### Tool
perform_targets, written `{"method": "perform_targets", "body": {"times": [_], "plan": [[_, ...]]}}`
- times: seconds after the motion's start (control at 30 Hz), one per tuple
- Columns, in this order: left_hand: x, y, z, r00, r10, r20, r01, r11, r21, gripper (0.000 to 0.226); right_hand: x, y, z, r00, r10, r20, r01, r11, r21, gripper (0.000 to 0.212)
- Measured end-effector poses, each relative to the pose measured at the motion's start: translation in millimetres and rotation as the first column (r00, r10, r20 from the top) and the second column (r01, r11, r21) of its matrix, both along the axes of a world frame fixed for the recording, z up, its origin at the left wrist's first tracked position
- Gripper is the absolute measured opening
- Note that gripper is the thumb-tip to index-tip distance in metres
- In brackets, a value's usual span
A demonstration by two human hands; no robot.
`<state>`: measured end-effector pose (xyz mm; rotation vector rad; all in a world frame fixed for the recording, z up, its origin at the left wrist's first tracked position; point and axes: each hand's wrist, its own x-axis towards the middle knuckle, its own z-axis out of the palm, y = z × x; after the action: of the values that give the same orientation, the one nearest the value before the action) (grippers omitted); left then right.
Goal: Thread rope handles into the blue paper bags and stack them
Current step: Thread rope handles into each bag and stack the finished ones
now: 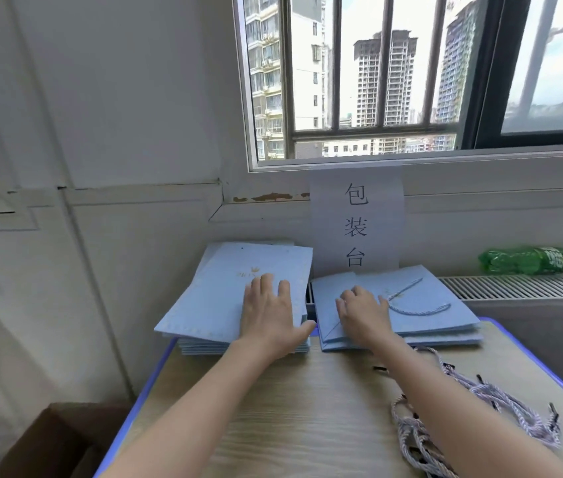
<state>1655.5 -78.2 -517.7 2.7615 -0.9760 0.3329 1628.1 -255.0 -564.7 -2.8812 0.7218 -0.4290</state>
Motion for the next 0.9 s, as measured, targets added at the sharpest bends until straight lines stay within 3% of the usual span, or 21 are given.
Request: {"method": "perform_targets", "body": {"times": [0.07, 0.17, 0.3, 0.37, 0.43, 0.47, 0.57, 0.63, 0.7, 0.8, 0.9], "plan": [[-2.5, 8.7, -3.3, 0.987, -0.040, -0.155, 0.043, 0.999, 0.011, 0.075, -8.1, 3.6, 6.7, 0.987, 0.011, 0.162, -0.032, 0.991, 0.128, 0.035], [-16.0, 33.7, -4.4, 0.972, -0.144, -0.184, 0.150, 0.989, 0.019, 0.077, -20.1, 11.2, 23.4, 0.949, -0.021, 0.313, -0.129, 0.885, 0.448, 0.038], [-43.9, 78.0, -6.6, 0.955, -0.245, -0.166, 0.259, 0.964, 0.068, 0.079, -36.4, 23.4, 42.1, 0.931, -0.139, 0.339, -0.201, 0.579, 0.790, 0.053], [-51.8, 91.1, -10.2, 0.970, -0.192, -0.146, 0.200, 0.979, 0.041, 0.072, -51.1, 34.8, 50.7, 0.939, -0.100, 0.330, -0.255, 0.446, 0.858, 0.039], [-53.9, 95.6, -14.0, 0.982, -0.125, -0.144, 0.127, 0.992, 0.007, 0.060, -66.0, 49.5, 56.2, 0.965, 0.011, 0.263, -0.235, 0.486, 0.842, 0.012], [-56.1, 96.2, -16.3, 0.984, -0.089, -0.154, 0.090, 0.996, 0.000, 0.057, -73.3, 55.8, 55.0, 0.974, 0.067, 0.218, -0.221, 0.510, 0.831, 0.009], [-65.5, 93.3, -25.9, 0.982, -0.005, -0.190, 0.003, 1.000, -0.010, 0.059, -93.4, 68.2, 49.2, 0.979, 0.196, 0.058, -0.163, 0.576, 0.801, 0.019], [-73.1, 89.0, -34.2, 0.985, 0.010, -0.170, -0.008, 1.000, 0.015, 0.063, -100.8, 66.8, 37.5, 0.990, 0.141, 0.028, -0.125, 0.752, 0.648, 0.022], [-82.1, 84.3, -48.2, 0.993, 0.014, -0.117, -0.005, 0.997, 0.077, 0.073, -106.1, 62.0, 18.3, 0.996, 0.010, 0.090, -0.043, 0.927, 0.374, 0.020], [-95.9, 82.1, -71.7, 0.996, 0.012, -0.089, 0.002, 0.988, 0.151, 0.084, -113.3, 59.2, -9.0, 0.983, -0.088, 0.161, 0.051, 0.973, 0.223, 0.024], [-95.5, 84.3, -80.9, 0.991, -0.002, -0.136, 0.019, 0.992, 0.125, 0.071, -111.4, 47.6, -21.0, 0.974, -0.146, 0.175, 0.108, 0.972, 0.207, 0.023]]}}
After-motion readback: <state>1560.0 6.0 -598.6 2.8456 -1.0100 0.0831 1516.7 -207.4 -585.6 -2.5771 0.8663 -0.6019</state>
